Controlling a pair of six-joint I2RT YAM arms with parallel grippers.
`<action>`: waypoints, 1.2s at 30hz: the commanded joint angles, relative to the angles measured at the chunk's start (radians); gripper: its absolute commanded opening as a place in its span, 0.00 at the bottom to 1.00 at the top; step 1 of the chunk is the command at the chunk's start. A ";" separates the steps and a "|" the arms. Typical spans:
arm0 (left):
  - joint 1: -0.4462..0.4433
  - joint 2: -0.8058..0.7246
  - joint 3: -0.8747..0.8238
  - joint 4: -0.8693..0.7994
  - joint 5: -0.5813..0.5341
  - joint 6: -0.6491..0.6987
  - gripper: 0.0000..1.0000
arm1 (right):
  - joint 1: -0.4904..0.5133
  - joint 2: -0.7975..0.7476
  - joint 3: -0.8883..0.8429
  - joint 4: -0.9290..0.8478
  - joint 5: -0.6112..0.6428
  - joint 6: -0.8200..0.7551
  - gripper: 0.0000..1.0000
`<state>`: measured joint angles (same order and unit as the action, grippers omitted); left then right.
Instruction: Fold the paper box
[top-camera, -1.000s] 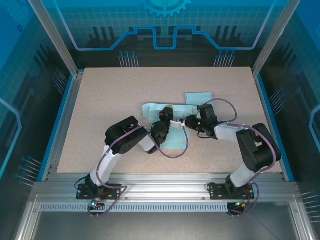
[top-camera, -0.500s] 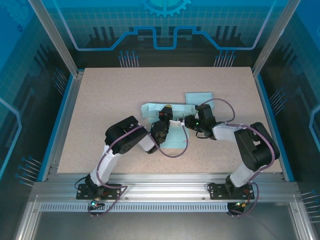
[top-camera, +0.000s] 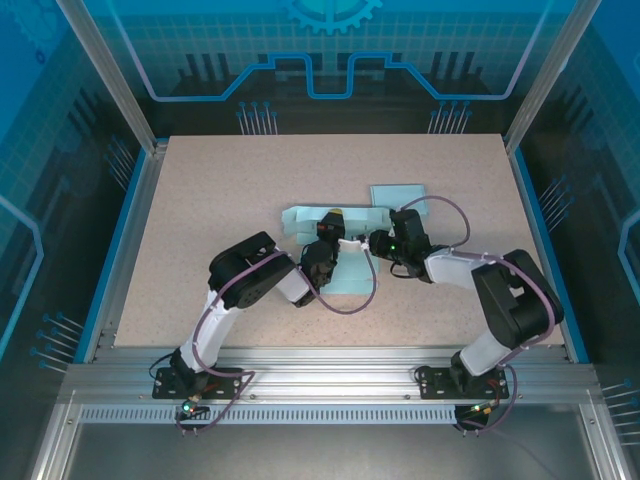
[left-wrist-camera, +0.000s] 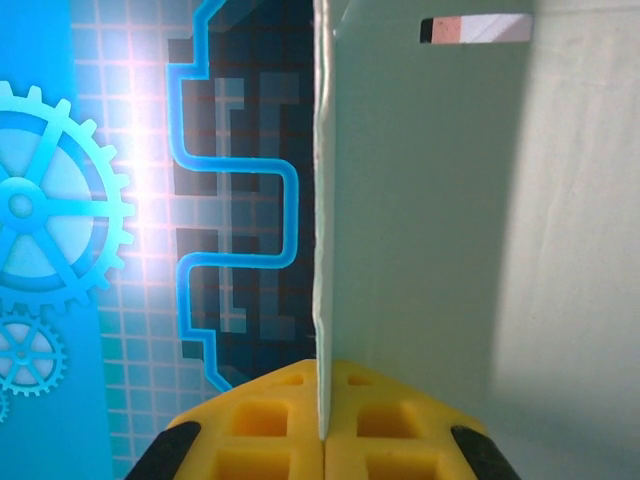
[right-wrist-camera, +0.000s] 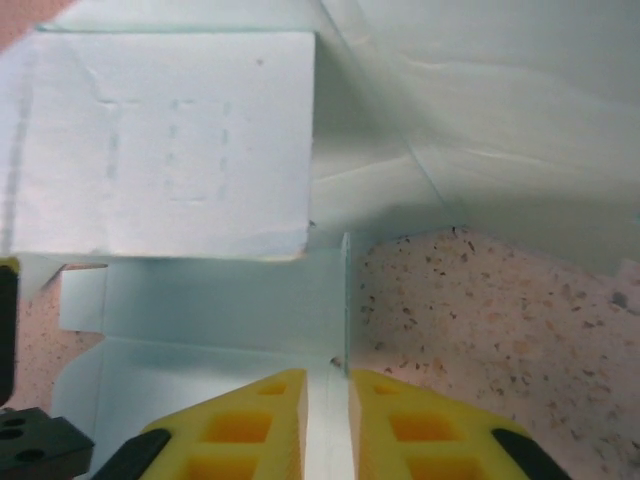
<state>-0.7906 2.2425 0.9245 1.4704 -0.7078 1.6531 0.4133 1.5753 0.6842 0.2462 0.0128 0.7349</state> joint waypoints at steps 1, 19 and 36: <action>-0.052 -0.026 0.037 -0.071 0.034 0.005 0.00 | 0.044 -0.116 0.011 0.030 -0.019 -0.027 0.14; -0.061 0.011 0.047 -0.108 0.052 0.004 0.00 | -0.157 -0.652 -0.086 -0.400 -0.003 -0.179 0.26; -0.059 -0.006 0.023 -0.081 0.077 0.015 0.03 | -0.237 -0.519 0.123 -0.691 -0.131 -0.336 0.41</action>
<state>-0.8425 2.2326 0.9657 1.3781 -0.6571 1.6566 0.1947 0.9886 0.7288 -0.3683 -0.0910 0.4736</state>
